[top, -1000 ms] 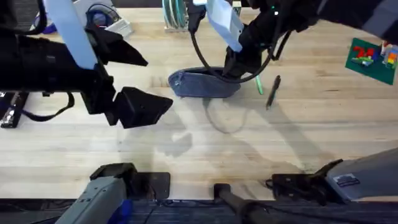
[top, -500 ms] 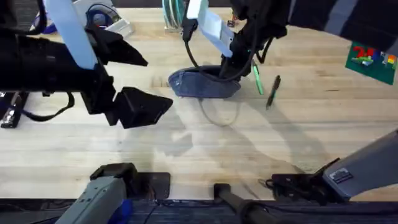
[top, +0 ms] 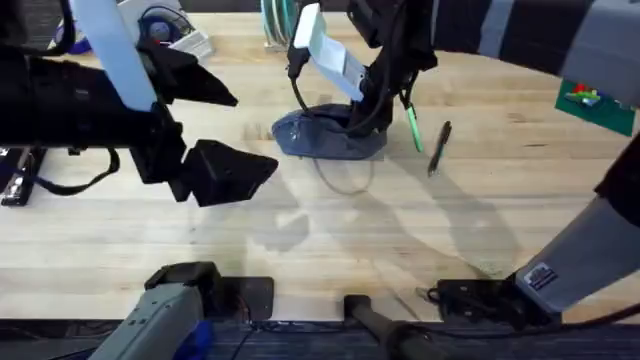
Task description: Unzip the bag, pick up the pens from the table one at a time and place them inside, then zip the bag closed.
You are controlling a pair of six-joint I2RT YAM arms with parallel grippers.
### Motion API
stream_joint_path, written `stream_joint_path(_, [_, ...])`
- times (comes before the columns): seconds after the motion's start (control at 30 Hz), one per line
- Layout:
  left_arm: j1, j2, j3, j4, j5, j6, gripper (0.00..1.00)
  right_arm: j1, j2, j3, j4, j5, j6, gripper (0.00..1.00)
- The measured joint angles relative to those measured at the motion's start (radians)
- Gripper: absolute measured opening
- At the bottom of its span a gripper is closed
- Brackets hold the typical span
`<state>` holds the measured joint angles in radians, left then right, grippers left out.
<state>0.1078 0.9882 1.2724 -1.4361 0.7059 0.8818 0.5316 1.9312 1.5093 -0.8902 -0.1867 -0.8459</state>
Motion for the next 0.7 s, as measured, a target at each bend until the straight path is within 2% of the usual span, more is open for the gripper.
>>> stream_joint_path(0.7, [0.000,0.000,0.000,-0.012,0.000,0.000,0.997,0.000,0.004,0.003,-0.001,-0.001,0.000,0.049])
